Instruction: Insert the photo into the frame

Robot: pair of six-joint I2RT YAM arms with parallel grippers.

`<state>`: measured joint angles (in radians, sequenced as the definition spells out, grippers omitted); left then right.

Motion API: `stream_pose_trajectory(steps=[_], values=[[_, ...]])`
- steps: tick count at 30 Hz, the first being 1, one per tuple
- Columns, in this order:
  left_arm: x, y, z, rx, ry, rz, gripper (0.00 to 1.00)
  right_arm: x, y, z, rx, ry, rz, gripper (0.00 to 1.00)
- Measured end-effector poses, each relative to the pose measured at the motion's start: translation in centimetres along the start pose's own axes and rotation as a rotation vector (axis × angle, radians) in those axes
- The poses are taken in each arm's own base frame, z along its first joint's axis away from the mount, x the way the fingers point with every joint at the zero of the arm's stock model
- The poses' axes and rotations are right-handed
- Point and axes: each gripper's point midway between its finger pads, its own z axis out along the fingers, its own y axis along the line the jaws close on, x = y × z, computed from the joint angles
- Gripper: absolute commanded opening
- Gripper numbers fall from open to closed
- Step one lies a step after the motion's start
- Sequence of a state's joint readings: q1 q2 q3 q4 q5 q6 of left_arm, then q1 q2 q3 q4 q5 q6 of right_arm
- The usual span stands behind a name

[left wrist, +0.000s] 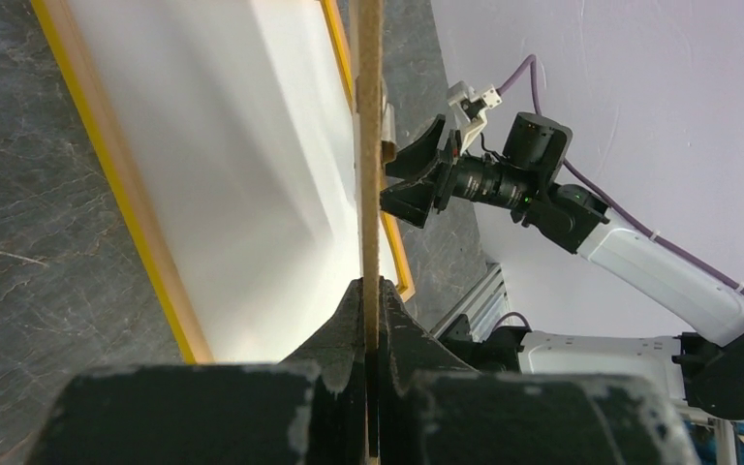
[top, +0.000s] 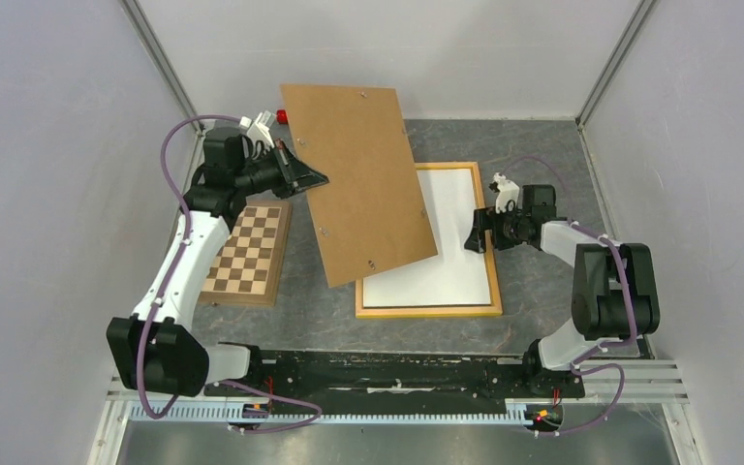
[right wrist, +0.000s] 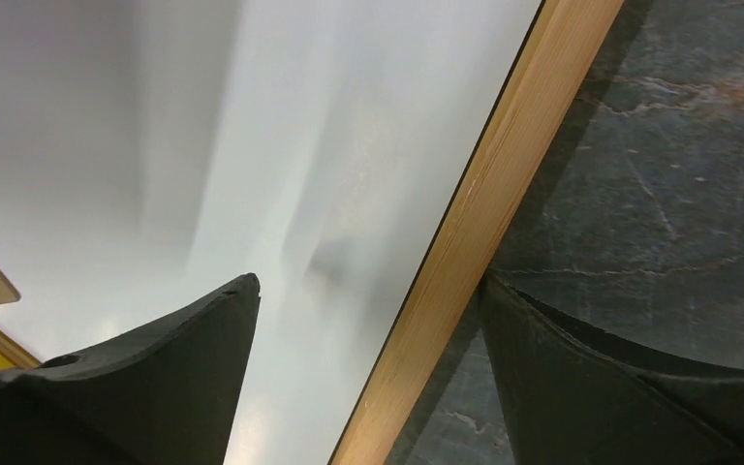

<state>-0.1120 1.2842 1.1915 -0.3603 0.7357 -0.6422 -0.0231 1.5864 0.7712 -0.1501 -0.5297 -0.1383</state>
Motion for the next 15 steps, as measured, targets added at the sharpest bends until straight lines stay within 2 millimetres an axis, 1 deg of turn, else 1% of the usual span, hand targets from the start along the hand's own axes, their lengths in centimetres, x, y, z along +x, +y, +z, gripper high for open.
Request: stream_pose_trajectory(steps=[4, 7, 10, 12, 15], values=[[-0.4, 0.6, 0.1, 0.005, -0.003, -0.008, 0.02, 0.1, 1.5, 0.4, -0.040, 0.011, -0.018, 0.88], [-0.7, 1.4, 0.6, 0.009, 0.005, -0.023, 0.02, 0.2, 2.0, 0.6, -0.052, 0.017, -0.030, 0.90], [-0.7, 2.5, 1.4, 0.003, 0.026, -0.049, 0.02, 0.2, 1.9, 0.4, -0.044, 0.018, -0.036, 0.91], [-0.5, 3.4, 2.2, -0.001, 0.048, -0.070, 0.02, 0.0, 1.8, -0.1, -0.037, 0.014, -0.034, 0.92], [-0.2, 4.3, 3.3, 0.003, 0.088, -0.108, 0.02, -0.9, 1.0, -1.2, -0.013, -0.022, -0.022, 0.92]])
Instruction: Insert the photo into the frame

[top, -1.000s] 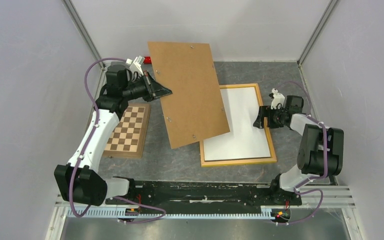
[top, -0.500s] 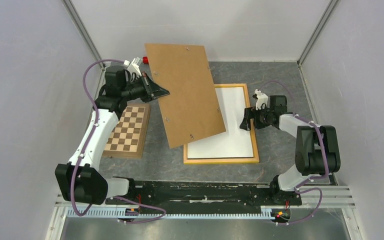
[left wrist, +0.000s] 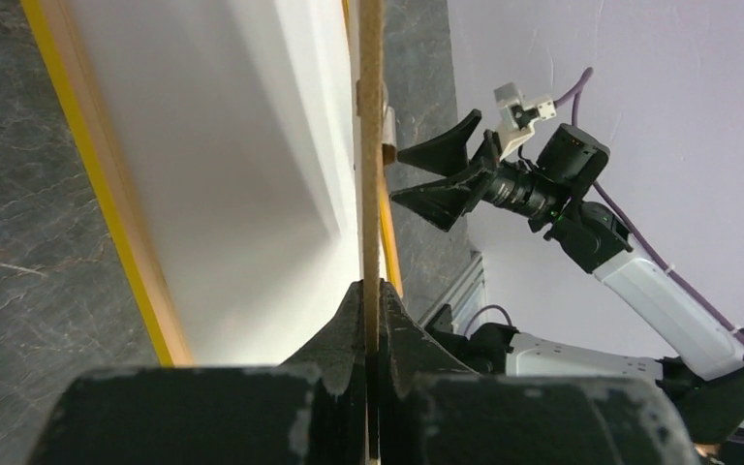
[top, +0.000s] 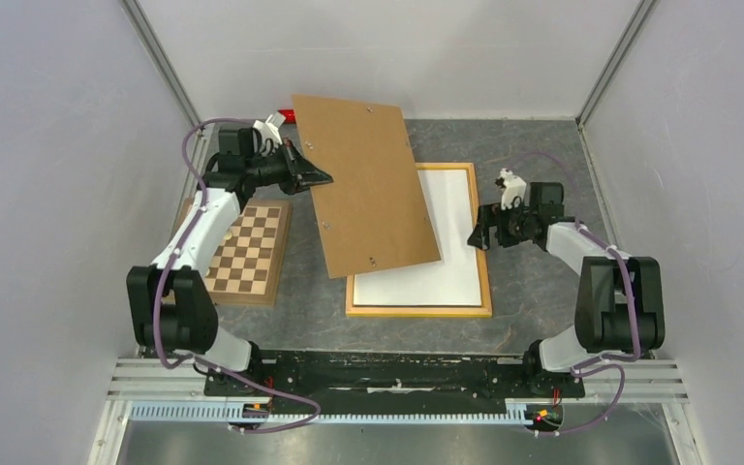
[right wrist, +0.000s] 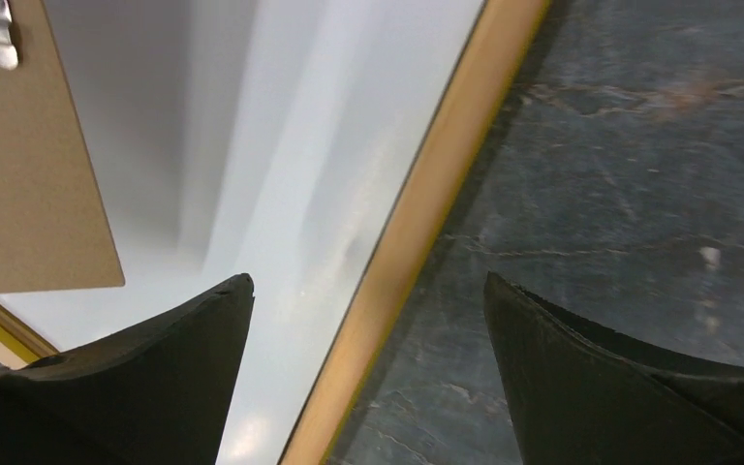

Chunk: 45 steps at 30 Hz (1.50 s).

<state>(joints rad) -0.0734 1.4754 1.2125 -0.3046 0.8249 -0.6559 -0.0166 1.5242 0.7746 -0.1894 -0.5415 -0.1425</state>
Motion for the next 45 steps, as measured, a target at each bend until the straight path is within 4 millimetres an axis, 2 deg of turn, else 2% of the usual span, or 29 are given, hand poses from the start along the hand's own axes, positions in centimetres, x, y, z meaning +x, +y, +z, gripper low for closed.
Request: stream_pose_trajectory(steps=[6, 11, 21, 31, 45], values=[[0.0, 0.9, 1.7, 0.036, 0.061, -0.063, 0.02, -1.5, -2.6, -2.5, 0.070, -0.080, 0.038, 0.93], [0.5, 1.0, 3.4, 0.073, 0.122, -0.082, 0.02, -1.6, -3.8, -3.3, 0.099, -0.099, 0.064, 0.92], [3.1, 0.1, 6.8, 0.136, 0.245, -0.111, 0.02, -1.5, -4.3, -3.6, 0.110, -0.102, 0.078, 0.91], [4.6, 0.7, 10.2, 0.165, 0.298, -0.169, 0.02, -1.3, -4.7, -3.7, 0.118, -0.103, 0.087, 0.91], [4.7, 1.8, 11.9, 0.194, 0.311, -0.197, 0.02, -0.7, -5.4, -4.1, 0.132, -0.107, 0.109, 0.91]])
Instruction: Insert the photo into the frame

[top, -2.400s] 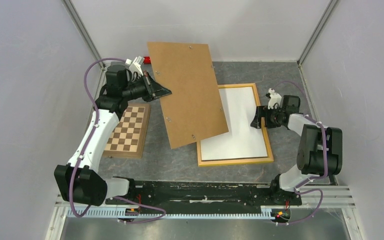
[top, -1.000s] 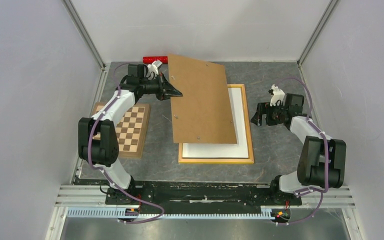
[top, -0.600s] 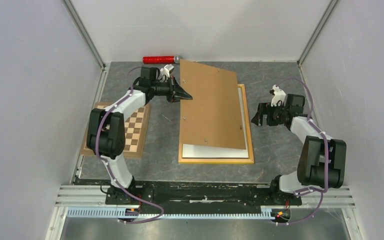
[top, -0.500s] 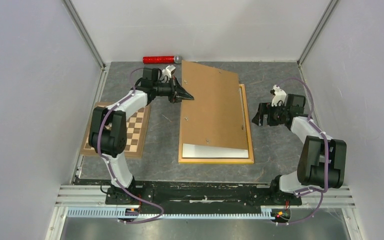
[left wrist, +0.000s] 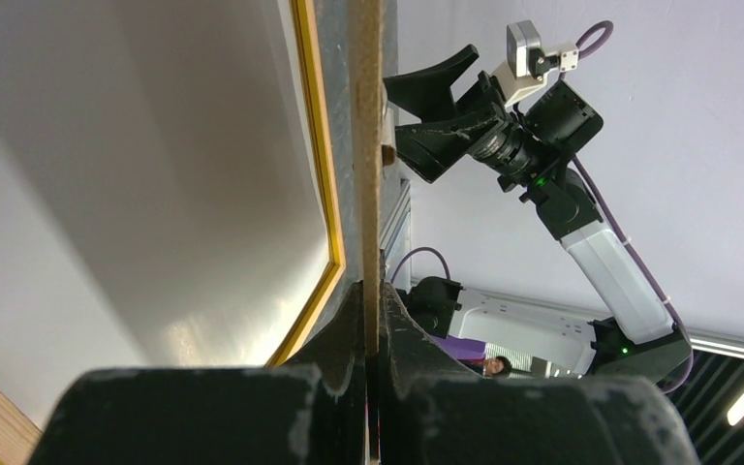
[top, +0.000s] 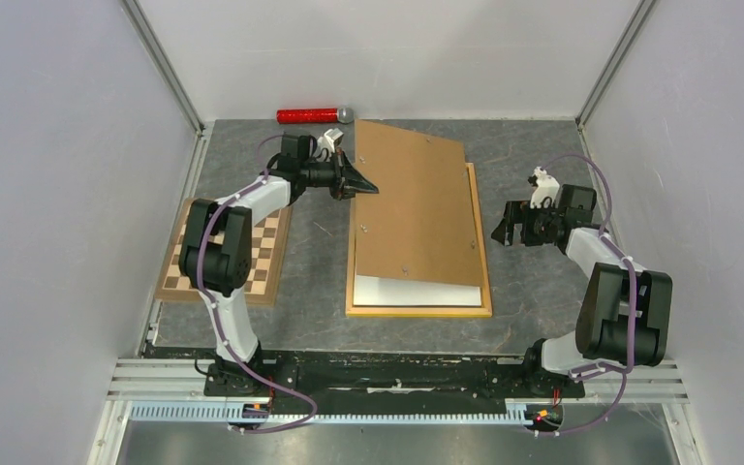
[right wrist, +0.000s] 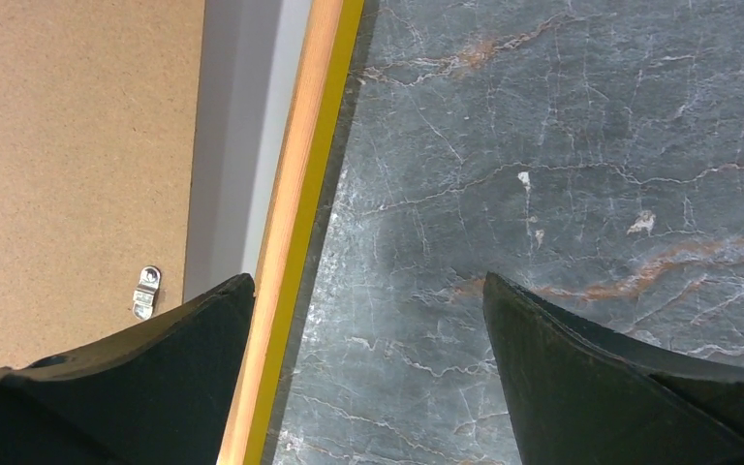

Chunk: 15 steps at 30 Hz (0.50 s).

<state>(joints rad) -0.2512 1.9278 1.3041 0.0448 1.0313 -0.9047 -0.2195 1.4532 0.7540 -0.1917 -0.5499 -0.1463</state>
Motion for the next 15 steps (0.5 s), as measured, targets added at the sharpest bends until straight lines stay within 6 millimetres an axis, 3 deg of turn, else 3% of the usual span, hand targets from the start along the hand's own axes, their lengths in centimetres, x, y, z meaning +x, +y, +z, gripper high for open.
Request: stream_pose_trajectory(steps=[15], values=[[0.4, 1.5, 0.8, 0.009, 0.025, -0.036, 0.02, 0.1, -0.1, -0.1, -0.009, -0.005, 0.007, 0.90]])
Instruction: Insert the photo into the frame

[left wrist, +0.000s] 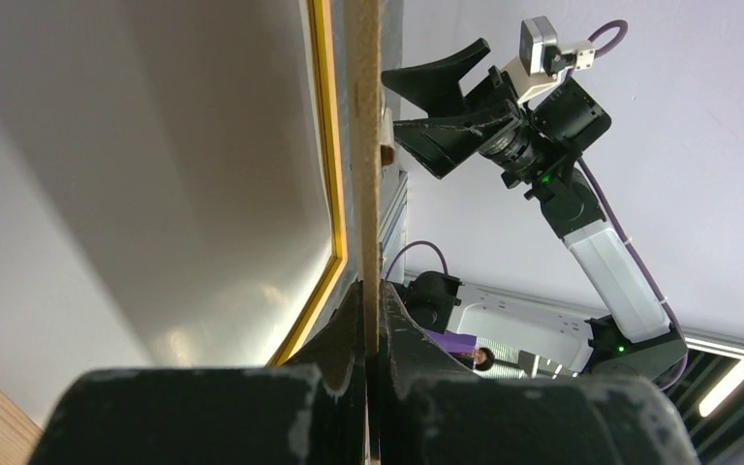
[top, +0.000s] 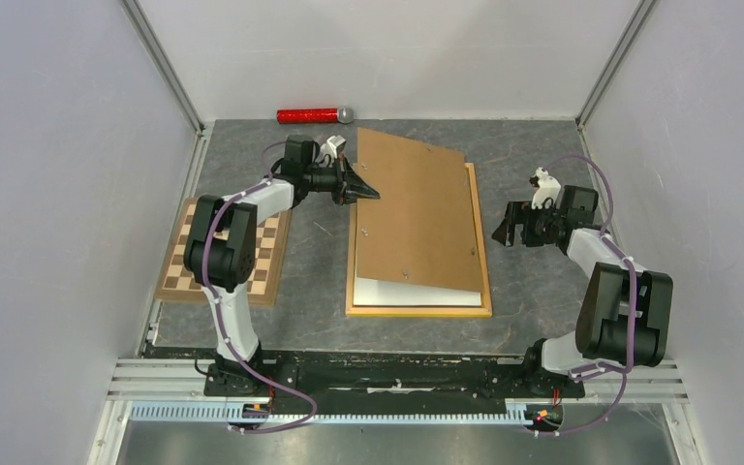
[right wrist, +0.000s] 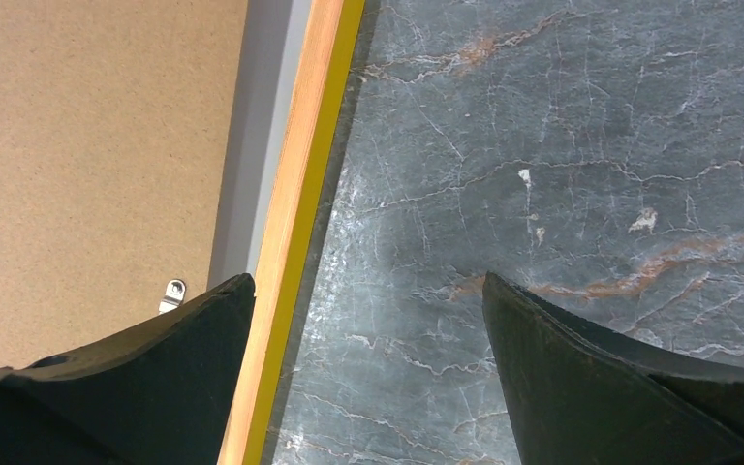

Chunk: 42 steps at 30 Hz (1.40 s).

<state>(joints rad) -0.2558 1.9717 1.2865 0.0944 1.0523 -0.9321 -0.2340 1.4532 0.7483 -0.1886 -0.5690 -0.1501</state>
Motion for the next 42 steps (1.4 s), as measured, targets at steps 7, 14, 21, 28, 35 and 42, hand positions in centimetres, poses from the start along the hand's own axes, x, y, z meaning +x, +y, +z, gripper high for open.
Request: stream_pose_trajectory(steps=[7, 14, 21, 28, 35, 42], values=[[0.3, 0.6, 0.1, -0.008, 0.007, -0.017, 0.02, 0.0, -0.2, -0.1, -0.003, -0.004, 0.009, 0.90], [0.4, 1.4, 0.3, -0.015, 0.013, -0.034, 0.02, -0.1, -0.2, -0.2, -0.007, -0.008, 0.013, 0.90], [0.5, 1.8, 0.4, -0.019, 0.017, -0.045, 0.02, -0.1, -0.2, -0.2, -0.012, -0.010, 0.015, 0.90], [0.7, 1.8, 0.6, -0.018, 0.023, -0.043, 0.02, -0.1, -0.3, -0.3, -0.012, -0.012, 0.018, 0.90], [1.3, 2.4, 1.4, -0.016, 0.059, -0.054, 0.02, 0.0, -0.3, -0.3, -0.015, -0.011, 0.021, 0.90], [1.3, 2.4, 1.5, -0.020, 0.070, -0.030, 0.02, 0.0, -0.3, -0.3, -0.017, -0.012, 0.024, 0.90]])
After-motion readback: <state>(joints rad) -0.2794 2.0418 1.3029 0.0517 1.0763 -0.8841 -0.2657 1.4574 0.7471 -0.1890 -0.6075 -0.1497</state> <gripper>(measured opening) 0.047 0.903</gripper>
